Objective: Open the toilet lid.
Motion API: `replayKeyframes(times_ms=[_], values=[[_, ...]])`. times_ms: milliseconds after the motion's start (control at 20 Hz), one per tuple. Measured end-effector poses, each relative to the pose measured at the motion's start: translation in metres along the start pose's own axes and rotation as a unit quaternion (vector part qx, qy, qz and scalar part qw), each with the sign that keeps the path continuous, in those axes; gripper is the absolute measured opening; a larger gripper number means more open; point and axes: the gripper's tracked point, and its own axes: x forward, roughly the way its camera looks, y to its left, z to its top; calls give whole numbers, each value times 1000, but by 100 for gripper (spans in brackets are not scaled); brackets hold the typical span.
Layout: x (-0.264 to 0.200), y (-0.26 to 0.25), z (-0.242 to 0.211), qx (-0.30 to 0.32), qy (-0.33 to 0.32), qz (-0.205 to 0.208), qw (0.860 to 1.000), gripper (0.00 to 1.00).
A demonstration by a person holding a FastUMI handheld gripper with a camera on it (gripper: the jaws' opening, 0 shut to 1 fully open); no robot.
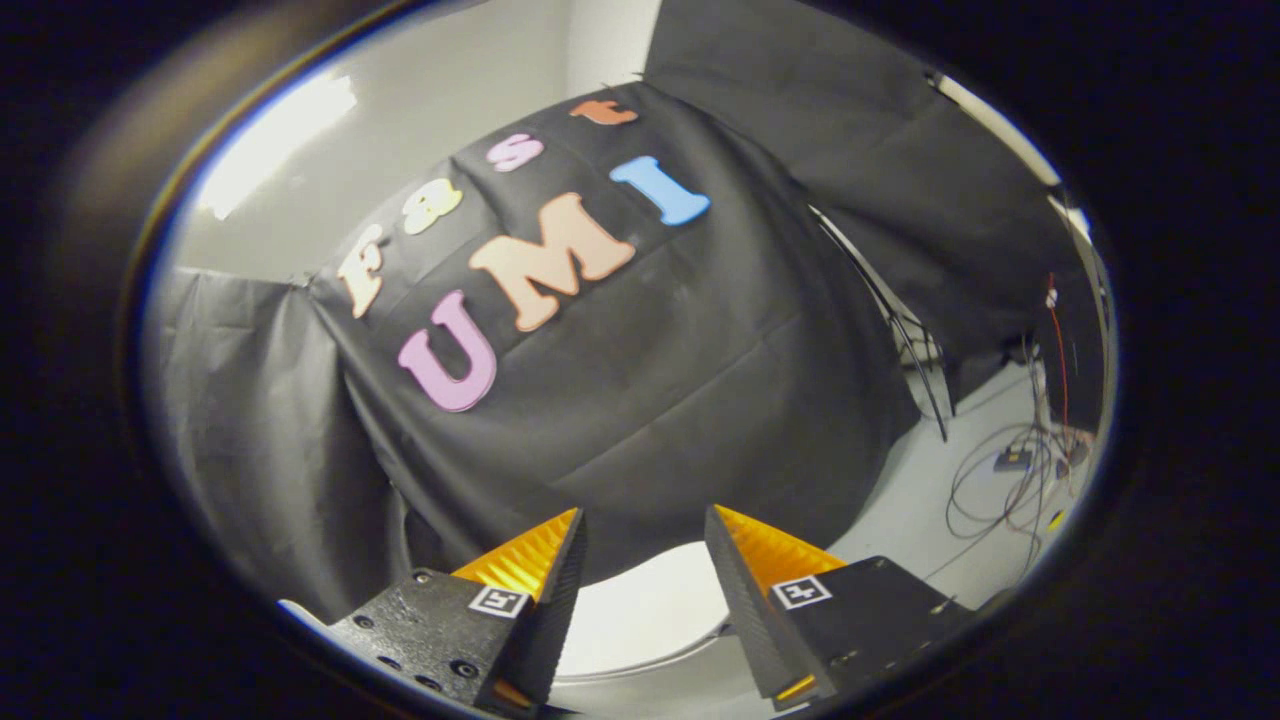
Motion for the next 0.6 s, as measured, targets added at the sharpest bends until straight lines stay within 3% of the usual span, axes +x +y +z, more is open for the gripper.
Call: replayKeyframes(times_ms=[250, 600], values=[[32, -29, -18, 122, -6, -54, 991, 72], [81, -82, -105, 282, -8, -93, 955, 72]])
